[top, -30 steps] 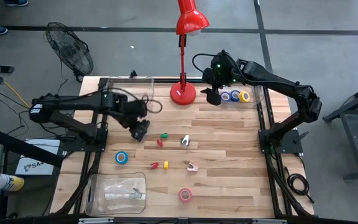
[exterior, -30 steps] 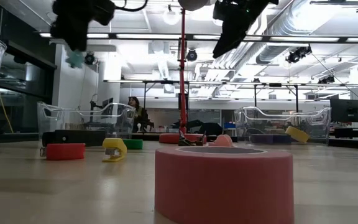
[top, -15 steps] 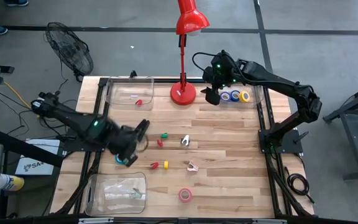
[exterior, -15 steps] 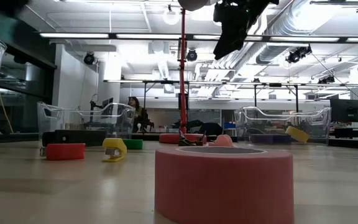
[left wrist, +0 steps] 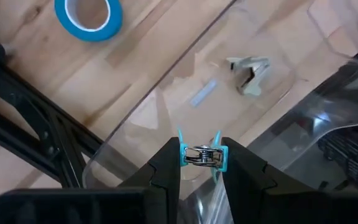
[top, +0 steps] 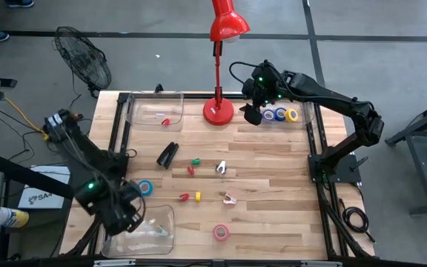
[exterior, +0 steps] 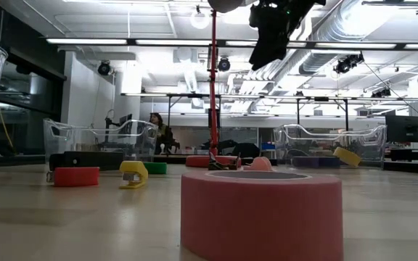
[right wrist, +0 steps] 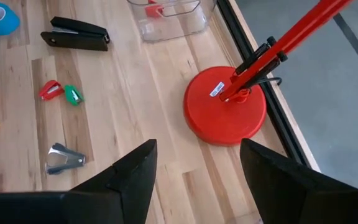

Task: Pick and place Stapler, Stapler remover, tape
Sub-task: Put the light blue stapler remover into the bottom transparent bin

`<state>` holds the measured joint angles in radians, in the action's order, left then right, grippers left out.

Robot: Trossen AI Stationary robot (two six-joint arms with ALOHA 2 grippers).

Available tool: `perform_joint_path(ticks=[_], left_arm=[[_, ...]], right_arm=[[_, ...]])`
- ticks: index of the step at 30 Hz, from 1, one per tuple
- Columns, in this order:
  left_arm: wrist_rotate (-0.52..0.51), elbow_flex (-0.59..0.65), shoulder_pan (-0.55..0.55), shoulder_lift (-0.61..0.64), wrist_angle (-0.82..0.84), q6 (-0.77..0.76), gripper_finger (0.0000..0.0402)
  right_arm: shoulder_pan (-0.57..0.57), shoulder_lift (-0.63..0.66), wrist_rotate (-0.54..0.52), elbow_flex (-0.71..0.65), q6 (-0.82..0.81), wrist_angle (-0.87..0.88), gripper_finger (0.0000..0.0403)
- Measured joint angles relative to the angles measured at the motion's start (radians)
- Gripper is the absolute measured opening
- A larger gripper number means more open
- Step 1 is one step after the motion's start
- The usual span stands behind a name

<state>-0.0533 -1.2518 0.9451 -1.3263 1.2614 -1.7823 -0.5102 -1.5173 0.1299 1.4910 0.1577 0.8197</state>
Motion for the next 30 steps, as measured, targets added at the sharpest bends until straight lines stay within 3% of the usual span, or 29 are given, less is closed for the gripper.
perform_joint_path(ticks=[7,18,30], left_arm=[[-0.031,0.000,0.072,-0.085,-0.011,-0.041,0.0086],[-0.035,0.009,0.070,-0.183,-0.080,-0.003,0.0086],[-0.035,0.201,0.070,-0.188,-0.361,-0.009,0.0086]], right_arm=[[0.000,0.000,0.000,0.000,0.000,0.000,0.0222],[0.005,-0.001,0.000,0.000,-0.028,0.001,0.0222],[0.048,-0.001,-0.016,0.000,-0.020,0.002,0.0222]])
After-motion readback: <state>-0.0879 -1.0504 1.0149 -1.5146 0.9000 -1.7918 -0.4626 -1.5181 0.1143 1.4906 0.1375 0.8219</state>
